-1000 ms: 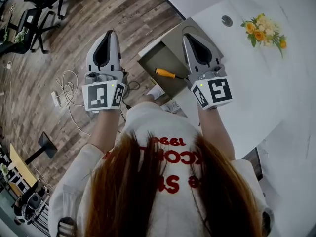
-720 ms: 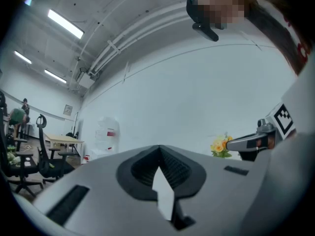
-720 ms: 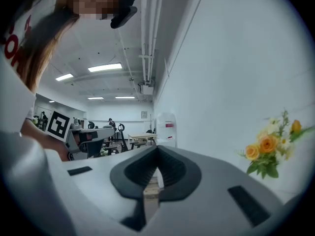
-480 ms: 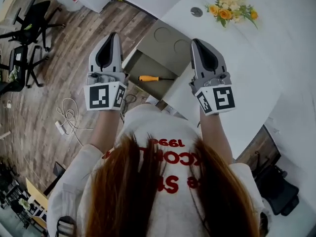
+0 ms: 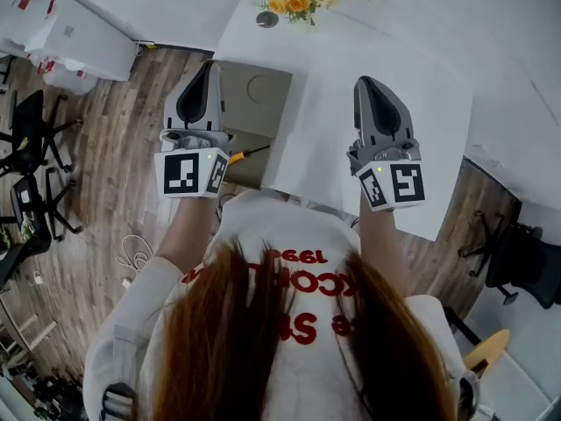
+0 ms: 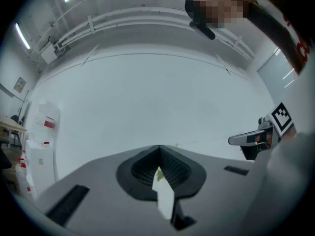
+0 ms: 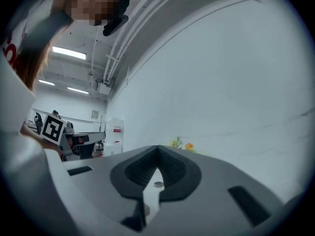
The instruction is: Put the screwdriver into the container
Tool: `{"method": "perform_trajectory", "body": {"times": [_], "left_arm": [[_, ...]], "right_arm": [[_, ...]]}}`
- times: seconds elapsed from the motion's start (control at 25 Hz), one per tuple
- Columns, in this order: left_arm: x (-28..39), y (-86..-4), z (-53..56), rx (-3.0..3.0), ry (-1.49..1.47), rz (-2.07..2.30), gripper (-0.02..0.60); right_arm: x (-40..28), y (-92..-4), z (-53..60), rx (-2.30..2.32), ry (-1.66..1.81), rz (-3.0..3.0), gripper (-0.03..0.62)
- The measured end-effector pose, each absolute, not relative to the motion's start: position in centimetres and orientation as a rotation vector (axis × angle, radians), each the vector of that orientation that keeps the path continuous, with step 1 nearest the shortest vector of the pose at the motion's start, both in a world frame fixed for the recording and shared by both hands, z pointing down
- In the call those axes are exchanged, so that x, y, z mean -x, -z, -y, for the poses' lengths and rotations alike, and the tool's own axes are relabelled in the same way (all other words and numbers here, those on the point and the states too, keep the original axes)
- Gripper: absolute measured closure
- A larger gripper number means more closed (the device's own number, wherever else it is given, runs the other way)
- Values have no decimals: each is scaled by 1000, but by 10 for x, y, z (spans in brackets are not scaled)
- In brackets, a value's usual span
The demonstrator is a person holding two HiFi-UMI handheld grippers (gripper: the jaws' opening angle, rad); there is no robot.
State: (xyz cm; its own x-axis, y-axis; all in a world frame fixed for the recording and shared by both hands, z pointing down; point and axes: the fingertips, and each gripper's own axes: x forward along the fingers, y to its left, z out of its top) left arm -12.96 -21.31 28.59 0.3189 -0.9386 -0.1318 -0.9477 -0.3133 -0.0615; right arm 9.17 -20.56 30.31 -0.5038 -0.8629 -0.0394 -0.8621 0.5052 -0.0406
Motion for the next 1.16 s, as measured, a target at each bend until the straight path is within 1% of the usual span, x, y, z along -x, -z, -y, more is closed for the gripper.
{"method": "perform_trajectory", "body": {"times": [0.24, 0.48, 0.64, 1.16], "left_arm": [[75, -287, 221, 2572, -127, -1594, 577], [42, -289, 223, 2639, -129, -1499, 577], [37, -290, 226, 2650, -125, -1482, 577], [39, -289, 228, 2649, -125, -1488, 577]], "right_arm": [[-148, -302, 184, 1739, 27, -2556, 591], [-178, -300, 172, 1835, 21, -2478, 591], [-185, -302, 173, 1854, 30, -2456, 591], [-177, -297, 176, 1826, 15, -2481, 591]]}}
